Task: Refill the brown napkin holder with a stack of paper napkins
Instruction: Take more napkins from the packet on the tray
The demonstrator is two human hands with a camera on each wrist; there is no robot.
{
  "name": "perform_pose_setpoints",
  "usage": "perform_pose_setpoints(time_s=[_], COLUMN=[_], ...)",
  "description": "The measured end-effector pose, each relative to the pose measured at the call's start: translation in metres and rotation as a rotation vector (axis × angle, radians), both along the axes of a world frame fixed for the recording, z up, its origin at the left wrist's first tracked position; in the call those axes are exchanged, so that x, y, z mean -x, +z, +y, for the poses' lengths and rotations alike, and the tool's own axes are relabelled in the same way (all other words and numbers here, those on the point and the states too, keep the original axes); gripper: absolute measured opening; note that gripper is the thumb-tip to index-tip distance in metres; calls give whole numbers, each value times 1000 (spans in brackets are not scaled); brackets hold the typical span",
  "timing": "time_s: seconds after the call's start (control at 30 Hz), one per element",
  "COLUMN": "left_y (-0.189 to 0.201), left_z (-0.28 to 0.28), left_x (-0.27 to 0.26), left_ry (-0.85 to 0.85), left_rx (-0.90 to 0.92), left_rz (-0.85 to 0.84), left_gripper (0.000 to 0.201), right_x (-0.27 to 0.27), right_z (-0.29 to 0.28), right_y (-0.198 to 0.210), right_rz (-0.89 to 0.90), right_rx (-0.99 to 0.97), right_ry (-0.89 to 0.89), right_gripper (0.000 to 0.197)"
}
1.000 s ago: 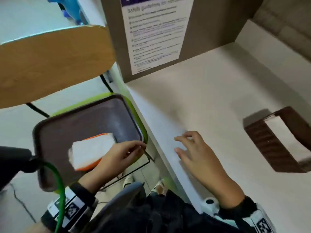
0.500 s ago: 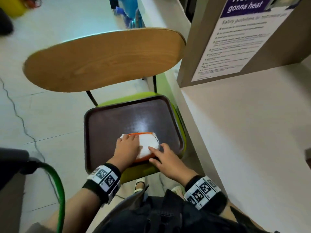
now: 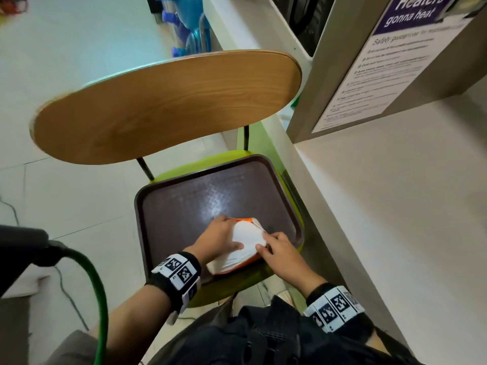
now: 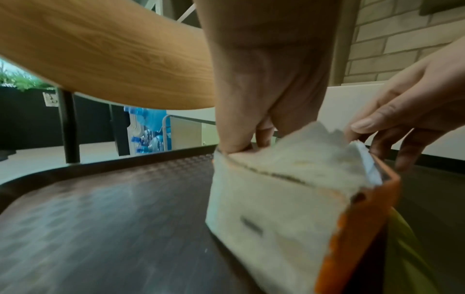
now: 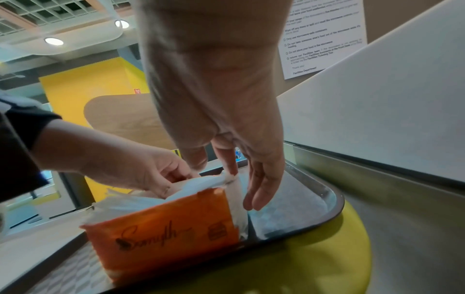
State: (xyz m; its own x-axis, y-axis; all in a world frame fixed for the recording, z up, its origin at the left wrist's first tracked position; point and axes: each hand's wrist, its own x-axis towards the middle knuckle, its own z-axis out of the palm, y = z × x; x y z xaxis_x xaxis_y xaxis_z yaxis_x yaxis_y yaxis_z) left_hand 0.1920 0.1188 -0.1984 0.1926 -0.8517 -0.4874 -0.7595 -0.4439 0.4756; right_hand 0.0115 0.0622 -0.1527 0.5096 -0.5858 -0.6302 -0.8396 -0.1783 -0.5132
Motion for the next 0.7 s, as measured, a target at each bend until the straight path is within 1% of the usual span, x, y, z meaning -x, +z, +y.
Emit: perform_pose_setpoints(time_s=[0.07,0.2,0.3,0.57,0.7], left_y=[-2,-5,-5,-9,-7], left_z=[4,5,4,7,6], left_x=[-1,-3,-4,-4,-4], left_ry=[21,-2,13,-8,-51], left_rx=[20,-43,-47,9,-3], left_rz=[30,50,67,71,95], left_gripper=[69,74,77,72,65], right_x=[-2,-8,-12,-15,-14], right_z=[0,0,-2,-8,-10], right_y=[-1,-2,-3,-10,-13], right_rz=[-5,-12,-4,2,4], right_rx=[-19,-43,-43,-42,-45], right_ry=[-40,-78,-95,-135,-135], right_gripper=[54,57,56,54,54])
